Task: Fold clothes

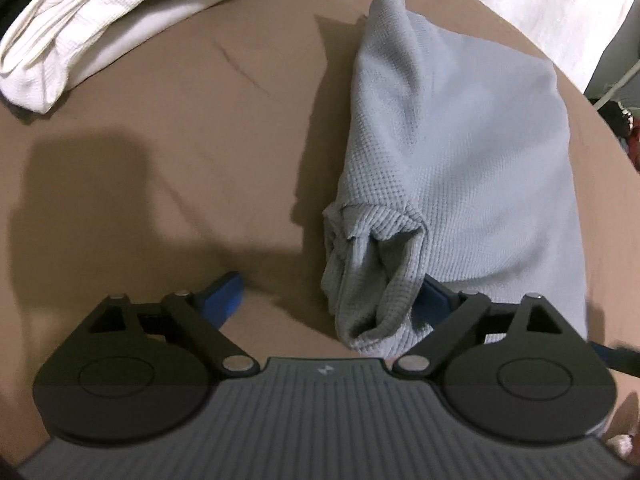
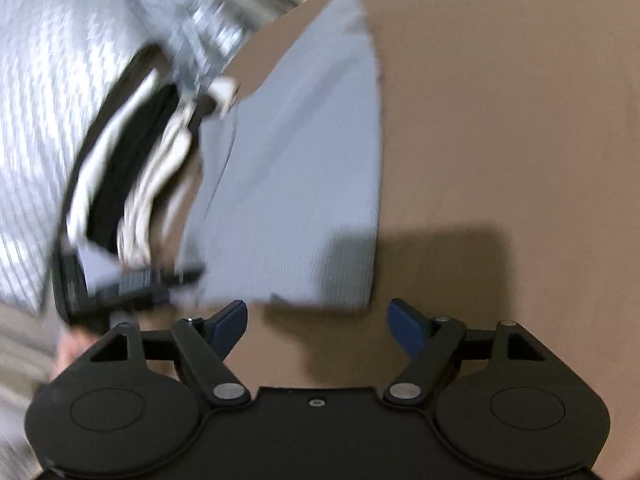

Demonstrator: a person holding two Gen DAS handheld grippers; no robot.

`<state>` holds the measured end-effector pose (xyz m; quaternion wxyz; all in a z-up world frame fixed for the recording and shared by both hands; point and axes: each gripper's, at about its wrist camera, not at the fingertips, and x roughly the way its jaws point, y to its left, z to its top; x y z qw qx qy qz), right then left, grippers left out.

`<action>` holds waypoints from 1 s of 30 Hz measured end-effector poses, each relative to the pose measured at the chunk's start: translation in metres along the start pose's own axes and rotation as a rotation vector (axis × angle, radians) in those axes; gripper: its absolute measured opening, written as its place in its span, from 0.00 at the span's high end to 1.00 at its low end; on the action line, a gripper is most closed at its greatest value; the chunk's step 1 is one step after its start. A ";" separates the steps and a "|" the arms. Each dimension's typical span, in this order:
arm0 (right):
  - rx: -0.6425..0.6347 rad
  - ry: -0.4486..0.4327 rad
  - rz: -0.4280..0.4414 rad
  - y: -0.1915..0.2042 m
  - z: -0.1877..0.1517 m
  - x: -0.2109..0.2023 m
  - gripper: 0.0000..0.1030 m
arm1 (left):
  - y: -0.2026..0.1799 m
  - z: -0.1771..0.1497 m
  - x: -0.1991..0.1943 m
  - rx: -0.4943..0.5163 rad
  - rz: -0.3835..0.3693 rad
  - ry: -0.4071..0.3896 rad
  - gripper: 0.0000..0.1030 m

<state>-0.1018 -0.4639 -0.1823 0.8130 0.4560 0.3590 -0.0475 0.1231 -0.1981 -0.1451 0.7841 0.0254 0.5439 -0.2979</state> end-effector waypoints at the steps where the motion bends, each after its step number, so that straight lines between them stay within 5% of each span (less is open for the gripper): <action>1: 0.043 0.003 0.004 -0.006 0.005 0.014 0.20 | 0.001 0.002 -0.001 0.000 -0.013 -0.004 0.11; 3: 0.053 -0.008 0.038 -0.006 0.005 0.032 0.19 | 0.005 0.004 -0.001 -0.023 -0.052 -0.014 0.11; 4: 0.022 -0.012 0.067 -0.002 0.004 0.036 0.36 | 0.007 0.005 -0.003 -0.039 -0.087 -0.018 0.12; 5: -0.007 -0.011 0.086 0.002 0.004 0.038 0.71 | 0.010 0.005 -0.005 -0.056 -0.122 -0.023 0.14; 10: -0.085 -0.106 0.212 0.023 0.005 0.017 0.77 | 0.020 0.008 -0.005 -0.203 -0.355 -0.024 0.14; 12: -0.039 -0.129 0.288 0.029 0.012 0.009 0.78 | 0.021 0.007 -0.008 -0.229 -0.352 -0.045 0.15; 16: -0.067 -0.149 0.275 0.040 0.017 0.006 0.78 | -0.003 0.005 -0.051 -0.061 -0.216 -0.248 0.16; 21: -0.036 -0.153 0.294 0.021 0.024 -0.006 0.78 | -0.051 -0.014 -0.099 0.266 -0.224 -0.446 0.14; 25: -0.040 -0.177 0.317 0.024 0.032 -0.009 0.78 | -0.096 -0.038 -0.087 0.572 -0.208 -0.408 0.13; 30: -0.057 -0.159 0.366 0.036 0.054 -0.009 0.78 | -0.128 -0.055 -0.034 0.773 0.013 -0.343 0.13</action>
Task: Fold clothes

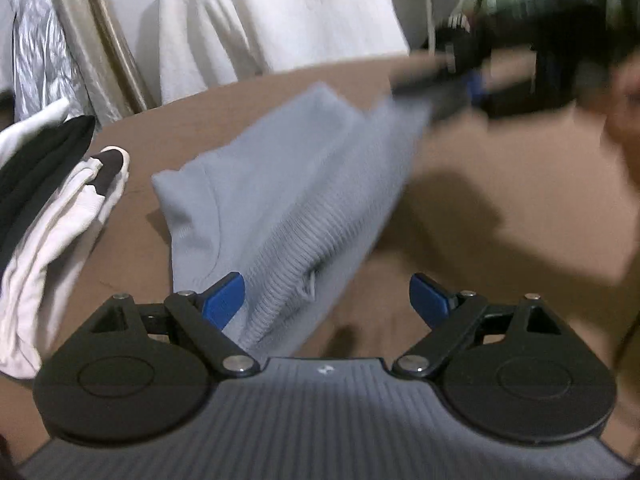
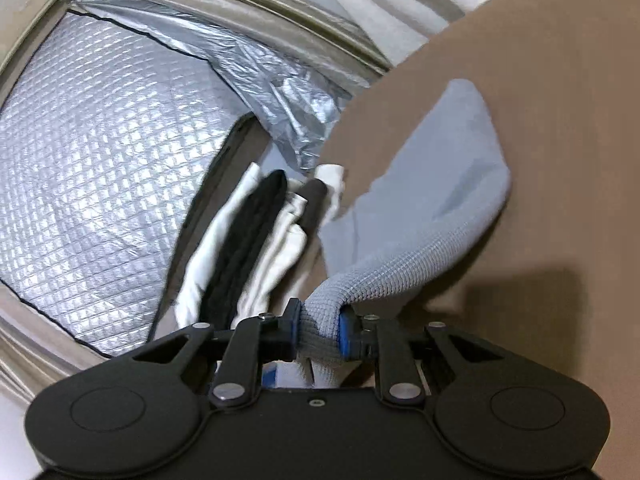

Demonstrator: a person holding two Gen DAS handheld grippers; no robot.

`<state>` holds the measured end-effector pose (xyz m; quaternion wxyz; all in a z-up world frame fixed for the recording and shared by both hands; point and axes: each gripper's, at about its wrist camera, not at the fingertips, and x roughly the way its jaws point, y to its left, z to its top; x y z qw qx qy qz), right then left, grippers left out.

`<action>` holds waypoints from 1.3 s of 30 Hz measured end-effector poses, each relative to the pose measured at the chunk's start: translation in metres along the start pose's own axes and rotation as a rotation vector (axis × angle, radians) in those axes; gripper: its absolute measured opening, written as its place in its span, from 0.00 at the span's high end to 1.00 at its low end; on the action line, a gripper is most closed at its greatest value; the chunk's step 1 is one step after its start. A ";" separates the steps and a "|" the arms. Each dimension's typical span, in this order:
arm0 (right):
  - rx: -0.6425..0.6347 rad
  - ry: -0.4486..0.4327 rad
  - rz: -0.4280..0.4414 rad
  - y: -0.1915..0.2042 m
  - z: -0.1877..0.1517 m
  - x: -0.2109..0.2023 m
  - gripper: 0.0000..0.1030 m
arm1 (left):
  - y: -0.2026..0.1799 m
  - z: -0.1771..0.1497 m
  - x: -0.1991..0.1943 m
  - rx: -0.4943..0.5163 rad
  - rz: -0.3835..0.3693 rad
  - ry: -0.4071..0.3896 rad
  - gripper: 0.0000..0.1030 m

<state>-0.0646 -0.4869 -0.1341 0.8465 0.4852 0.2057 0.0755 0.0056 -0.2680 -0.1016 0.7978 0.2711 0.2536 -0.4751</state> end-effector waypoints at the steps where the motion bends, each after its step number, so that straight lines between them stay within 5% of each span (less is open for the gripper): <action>1: -0.008 -0.001 0.009 0.002 0.001 0.000 0.78 | -0.008 -0.001 0.009 0.044 0.028 0.025 0.13; 3: -0.027 -0.005 0.011 0.004 -0.002 -0.002 0.78 | -0.009 -0.005 0.021 0.087 0.117 0.051 0.21; 5: -0.016 -0.016 0.013 -0.002 -0.004 -0.006 0.79 | -0.007 -0.008 0.034 0.127 0.220 0.096 0.65; 8: 0.008 -0.015 -0.019 -0.012 -0.010 -0.008 0.79 | 0.008 -0.008 0.035 0.061 0.212 0.093 0.81; 12: 0.133 0.007 -0.019 -0.026 -0.019 -0.006 0.61 | 0.011 -0.006 0.025 0.029 0.234 0.053 0.84; 14: 0.207 0.016 -0.022 -0.035 -0.028 -0.002 0.34 | 0.009 -0.006 0.018 0.023 0.240 0.039 0.84; 16: 0.260 0.074 -0.058 -0.048 -0.039 0.007 0.39 | 0.007 -0.005 0.017 0.013 0.248 0.029 0.84; 18: 0.258 0.077 -0.082 -0.051 -0.046 0.010 0.78 | 0.006 -0.006 0.016 0.007 0.261 0.021 0.85; 25: 0.083 0.002 0.007 0.003 -0.049 -0.018 0.80 | 0.008 -0.001 -0.028 -0.054 0.277 -0.065 0.86; 29: 0.020 0.096 -0.023 0.037 -0.068 -0.038 0.80 | 0.002 -0.013 -0.074 -0.132 0.245 -0.081 0.86; 34: 0.088 0.217 -0.017 0.062 -0.116 -0.076 0.80 | -0.020 -0.046 -0.147 -0.146 0.169 -0.043 0.86; 39: 0.128 0.260 -0.026 0.064 -0.115 -0.093 0.79 | -0.023 -0.041 -0.157 -0.097 0.113 -0.015 0.85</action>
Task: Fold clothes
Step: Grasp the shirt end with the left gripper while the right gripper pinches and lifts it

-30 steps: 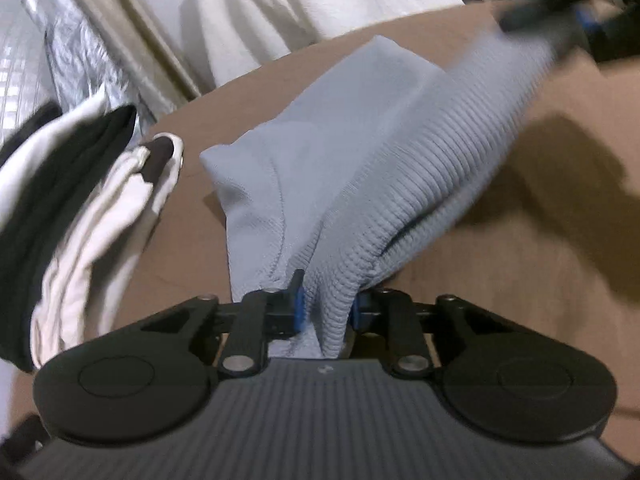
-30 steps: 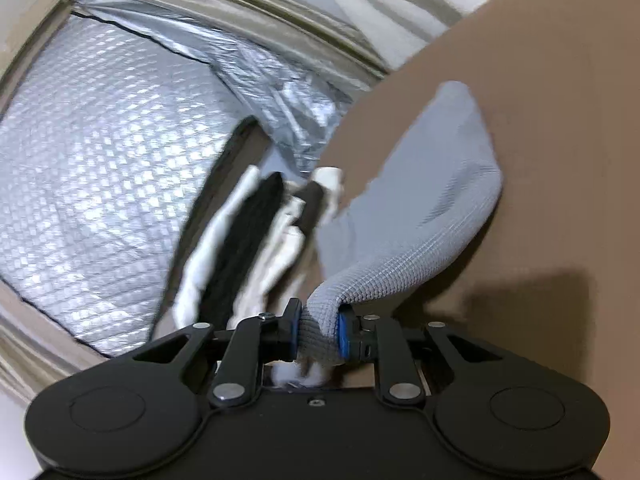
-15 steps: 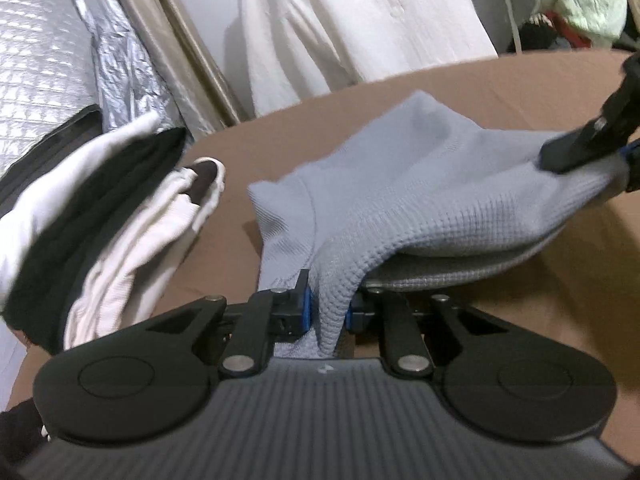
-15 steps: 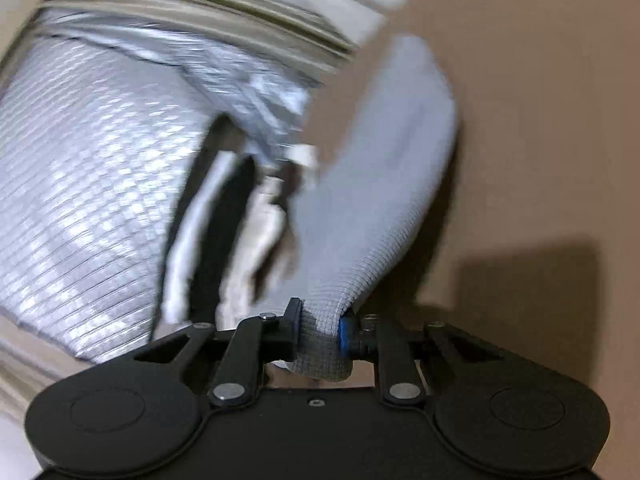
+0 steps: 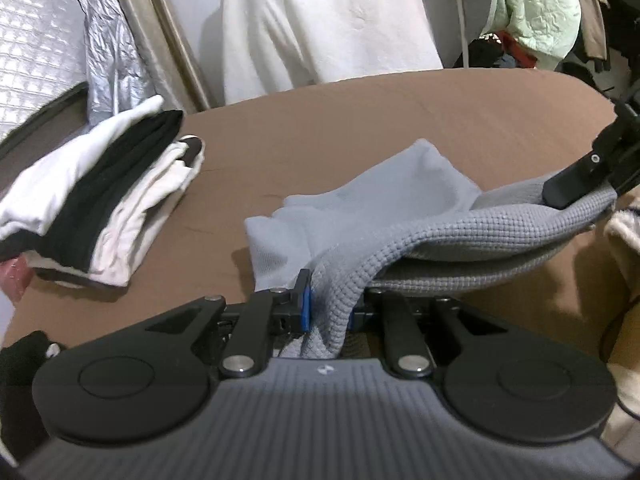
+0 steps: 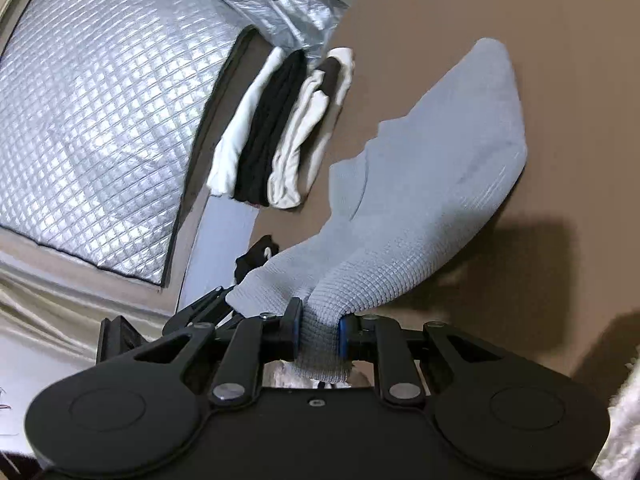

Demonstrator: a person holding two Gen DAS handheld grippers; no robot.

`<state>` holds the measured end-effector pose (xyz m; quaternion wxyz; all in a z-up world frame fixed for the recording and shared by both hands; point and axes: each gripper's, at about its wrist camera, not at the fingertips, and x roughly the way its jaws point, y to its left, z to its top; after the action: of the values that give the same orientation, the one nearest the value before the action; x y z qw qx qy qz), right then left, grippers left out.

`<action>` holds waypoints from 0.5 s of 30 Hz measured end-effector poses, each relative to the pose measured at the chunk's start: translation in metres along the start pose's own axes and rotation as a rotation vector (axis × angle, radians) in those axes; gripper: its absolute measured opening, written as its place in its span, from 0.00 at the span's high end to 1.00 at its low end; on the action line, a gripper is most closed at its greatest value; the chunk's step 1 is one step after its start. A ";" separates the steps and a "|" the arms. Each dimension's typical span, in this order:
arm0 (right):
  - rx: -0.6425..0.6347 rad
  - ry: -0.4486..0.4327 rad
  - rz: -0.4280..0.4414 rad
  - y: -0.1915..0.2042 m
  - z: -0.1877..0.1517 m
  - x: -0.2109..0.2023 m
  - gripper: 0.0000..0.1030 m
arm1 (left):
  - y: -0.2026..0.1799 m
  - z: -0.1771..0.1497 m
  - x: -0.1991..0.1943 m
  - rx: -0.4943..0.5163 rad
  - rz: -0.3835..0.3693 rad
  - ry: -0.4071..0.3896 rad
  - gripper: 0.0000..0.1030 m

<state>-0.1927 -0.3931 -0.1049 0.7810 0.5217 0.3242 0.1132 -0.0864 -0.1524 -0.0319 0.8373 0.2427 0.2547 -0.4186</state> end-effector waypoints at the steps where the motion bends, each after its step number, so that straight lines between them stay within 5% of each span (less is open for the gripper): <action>1: 0.024 -0.005 -0.003 -0.004 0.009 -0.001 0.79 | 0.003 0.006 0.010 -0.007 -0.006 0.007 0.84; 9: 0.128 -0.055 -0.069 -0.012 0.087 0.002 0.79 | 0.012 0.070 0.064 0.158 0.016 0.010 0.78; 12: 0.216 -0.080 -0.092 -0.035 0.113 0.004 0.79 | 0.028 0.086 0.100 0.119 -0.018 0.030 0.63; 15: 0.299 -0.086 -0.122 -0.066 0.131 0.016 0.79 | 0.043 0.085 0.145 0.043 -0.065 0.067 0.61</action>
<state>-0.1091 -0.5098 -0.1374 0.7131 0.6160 0.3348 -0.0062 0.0436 -0.2658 -0.0504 0.8088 0.2659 0.2813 -0.4427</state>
